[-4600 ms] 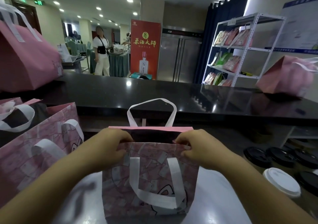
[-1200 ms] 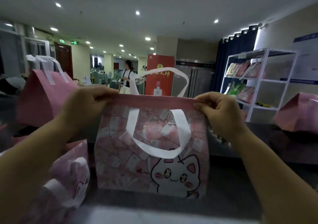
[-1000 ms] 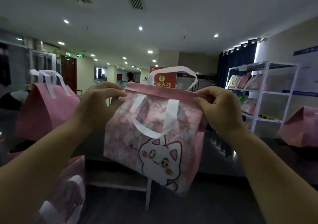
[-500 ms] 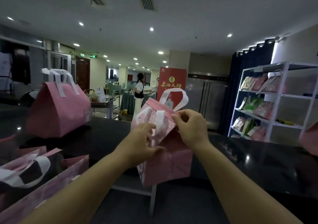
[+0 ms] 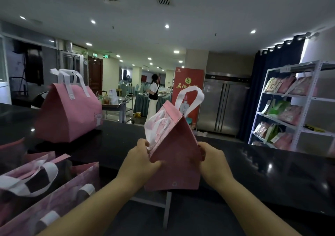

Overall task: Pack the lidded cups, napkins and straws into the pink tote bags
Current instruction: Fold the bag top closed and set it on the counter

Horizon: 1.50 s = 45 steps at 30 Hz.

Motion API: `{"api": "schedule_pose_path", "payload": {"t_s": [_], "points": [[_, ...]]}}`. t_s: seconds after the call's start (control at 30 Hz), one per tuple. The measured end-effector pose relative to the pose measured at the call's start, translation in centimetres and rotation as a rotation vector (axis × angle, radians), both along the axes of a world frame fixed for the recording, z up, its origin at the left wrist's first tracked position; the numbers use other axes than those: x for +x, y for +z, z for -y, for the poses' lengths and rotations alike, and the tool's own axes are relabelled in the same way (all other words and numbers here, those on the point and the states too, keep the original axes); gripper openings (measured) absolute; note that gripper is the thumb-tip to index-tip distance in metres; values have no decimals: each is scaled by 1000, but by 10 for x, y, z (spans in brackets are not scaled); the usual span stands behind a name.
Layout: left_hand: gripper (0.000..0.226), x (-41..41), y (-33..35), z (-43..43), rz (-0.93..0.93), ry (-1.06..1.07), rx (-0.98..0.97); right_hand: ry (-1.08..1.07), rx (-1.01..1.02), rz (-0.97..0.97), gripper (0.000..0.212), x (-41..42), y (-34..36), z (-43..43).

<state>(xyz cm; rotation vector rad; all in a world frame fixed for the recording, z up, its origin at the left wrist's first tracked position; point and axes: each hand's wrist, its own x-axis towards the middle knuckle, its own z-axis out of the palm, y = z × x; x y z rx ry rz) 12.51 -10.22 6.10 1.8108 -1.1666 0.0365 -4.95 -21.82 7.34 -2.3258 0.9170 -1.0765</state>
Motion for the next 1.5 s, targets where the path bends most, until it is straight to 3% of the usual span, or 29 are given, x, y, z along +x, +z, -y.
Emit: {"api": "schedule_pose_path", "payload": {"t_s": [0.17,0.43,0.73,0.93,1.2,1.33,1.4,1.5], "points": [[53,18,5,4,38,-24,-94,-105,-139,-44,19,30,4,-9],[36,99,37,7,113,-32,2,-253,-233,-128,17,121,25,-21],[29,234,52,-2,292,-21,178,-240,-137,-180,20,258,31,-31],[19,301,47,-13,343,0,211,-130,-35,-228,45,322,23,-39],[17,333,40,-32,274,19,185,-91,53,-279,37,339,20,-49],[37,329,42,-47,260,13,113,-167,-57,-160,41,322,27,-55],[37,321,43,-59,278,-19,57,-112,-129,-62,35,309,29,-65],[30,304,43,-81,308,-82,4,37,-244,-70,20,287,23,-85]]}}
